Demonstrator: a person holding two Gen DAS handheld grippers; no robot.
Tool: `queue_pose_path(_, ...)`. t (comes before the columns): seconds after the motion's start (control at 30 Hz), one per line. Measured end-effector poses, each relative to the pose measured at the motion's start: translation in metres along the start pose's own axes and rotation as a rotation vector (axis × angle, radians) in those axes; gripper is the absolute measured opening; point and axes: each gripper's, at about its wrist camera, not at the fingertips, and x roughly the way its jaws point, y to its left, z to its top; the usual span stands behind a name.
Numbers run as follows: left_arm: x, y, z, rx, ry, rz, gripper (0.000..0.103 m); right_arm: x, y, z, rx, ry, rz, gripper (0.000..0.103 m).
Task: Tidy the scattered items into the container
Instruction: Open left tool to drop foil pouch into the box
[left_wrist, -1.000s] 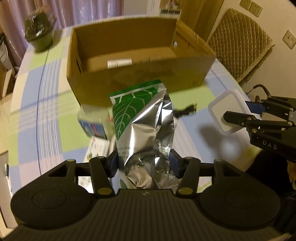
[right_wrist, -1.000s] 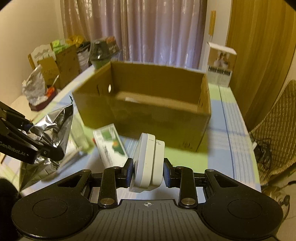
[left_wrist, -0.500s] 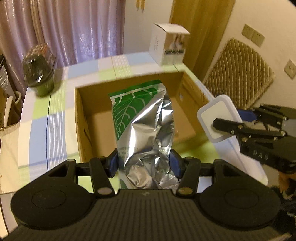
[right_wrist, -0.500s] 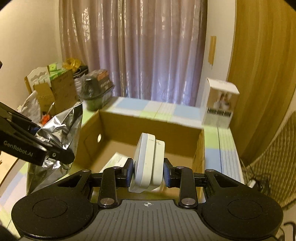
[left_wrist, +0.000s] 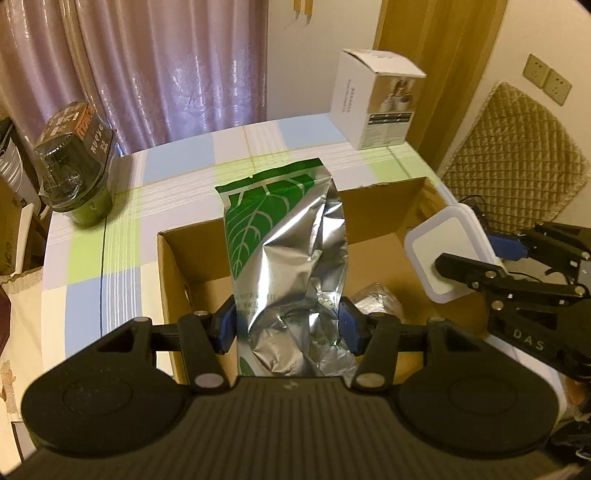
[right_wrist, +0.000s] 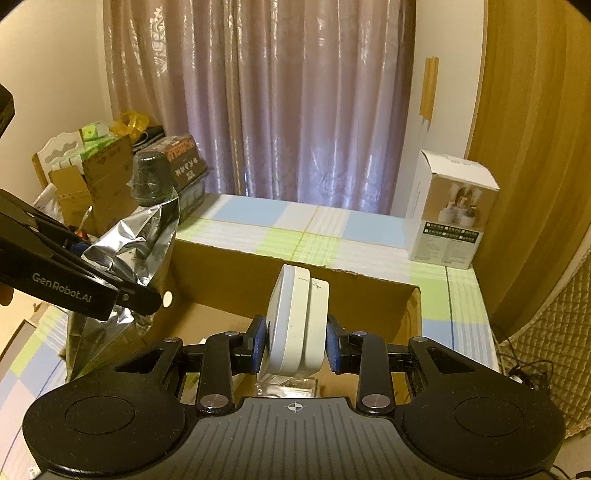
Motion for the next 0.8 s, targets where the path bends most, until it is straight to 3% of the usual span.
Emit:
queue_pose_path(0.4,0.043,0.015,-0.006,0.029,0.05,0.033,0.052,0.028,-0.006,-0.013,0.004,0.041,0.0,0.036)
queue_pose_path(0.47,0.045,0.016,-0.008,0.027,0.054,0.035,0.055,0.03,-0.005,-0.014,0.004,0.044,-0.001,0.036)
queue_pose_path(0.53,0.045,0.017,-0.01,0.034,0.055,0.038,0.065,0.03,-0.006,-0.015,0.003,0.044,-0.004,0.036)
queue_pose_path(0.8,0.037,0.023,-0.022,0.023,0.042,0.051,0.065,0.029,-0.004,-0.016,0.001,0.051,-0.009,0.036)
